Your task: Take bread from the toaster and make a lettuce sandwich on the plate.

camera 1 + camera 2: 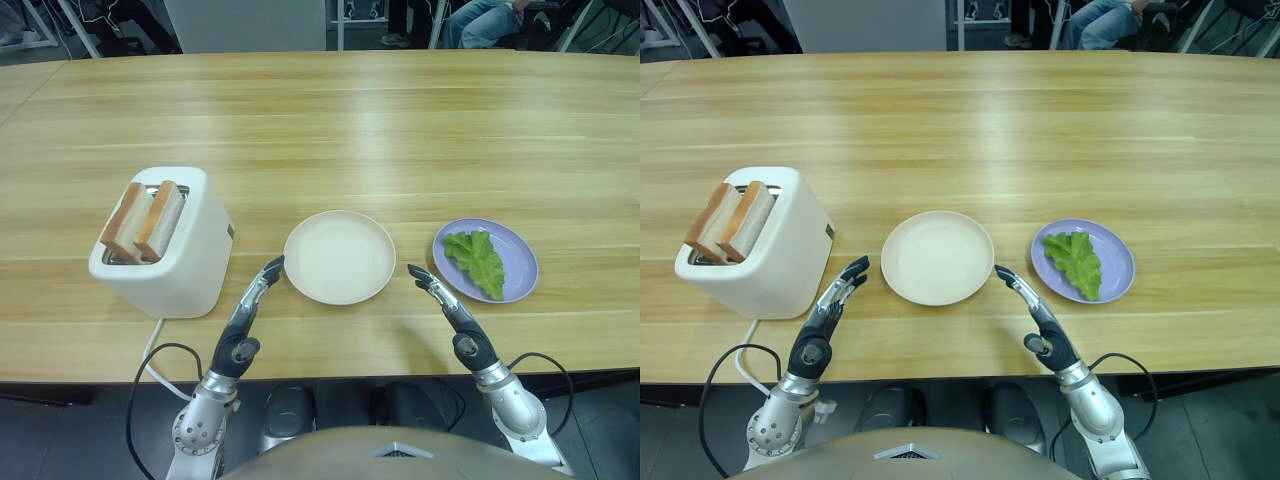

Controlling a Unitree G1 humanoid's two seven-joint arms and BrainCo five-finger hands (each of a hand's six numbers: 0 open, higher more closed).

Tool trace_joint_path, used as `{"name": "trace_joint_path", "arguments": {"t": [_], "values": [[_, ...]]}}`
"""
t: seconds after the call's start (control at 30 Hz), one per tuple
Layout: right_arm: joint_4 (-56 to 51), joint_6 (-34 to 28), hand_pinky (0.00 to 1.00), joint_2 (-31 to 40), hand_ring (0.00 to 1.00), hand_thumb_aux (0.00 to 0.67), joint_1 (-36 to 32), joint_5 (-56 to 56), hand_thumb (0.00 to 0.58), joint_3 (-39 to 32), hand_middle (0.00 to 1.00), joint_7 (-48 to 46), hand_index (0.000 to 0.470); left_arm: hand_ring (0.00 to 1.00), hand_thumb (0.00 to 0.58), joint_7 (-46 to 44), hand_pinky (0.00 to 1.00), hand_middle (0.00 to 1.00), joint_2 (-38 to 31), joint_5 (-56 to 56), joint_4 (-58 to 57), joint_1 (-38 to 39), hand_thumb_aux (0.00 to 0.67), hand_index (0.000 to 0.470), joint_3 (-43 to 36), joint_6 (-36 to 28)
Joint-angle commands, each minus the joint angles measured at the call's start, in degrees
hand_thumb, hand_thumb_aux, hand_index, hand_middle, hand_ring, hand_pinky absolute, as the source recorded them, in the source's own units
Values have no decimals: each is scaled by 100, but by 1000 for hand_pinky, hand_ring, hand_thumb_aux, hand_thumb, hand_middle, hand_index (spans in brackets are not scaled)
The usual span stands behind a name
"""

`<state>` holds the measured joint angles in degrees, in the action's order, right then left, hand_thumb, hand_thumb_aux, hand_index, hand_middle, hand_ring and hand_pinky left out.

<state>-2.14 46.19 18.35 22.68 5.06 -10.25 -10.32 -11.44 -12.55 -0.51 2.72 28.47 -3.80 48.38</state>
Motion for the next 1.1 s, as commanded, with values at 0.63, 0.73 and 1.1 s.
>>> {"name": "trace_joint_path", "arguments": {"t": [0.63, 0.73, 1.1], "values": [[1187, -1075, 0, 143, 0, 0, 60, 233, 0, 1062, 0, 219, 0, 0, 0, 259, 0, 0, -292, 198, 2045, 90, 0, 0, 841, -1907], [1249, -1467, 0, 127, 0, 0, -64, 635, 0, 1492, 0, 540, 0, 0, 0, 542, 0, 0, -603, 527, 2839, -282, 0, 0, 1969, -2888], [1357, -2493, 0, 305, 0, 0, -403, 2194, 0, 1996, 0, 1179, 0, 0, 0, 783, 0, 0, -2421, 3261, 2526, -970, 0, 0, 4249, -4591]]}}
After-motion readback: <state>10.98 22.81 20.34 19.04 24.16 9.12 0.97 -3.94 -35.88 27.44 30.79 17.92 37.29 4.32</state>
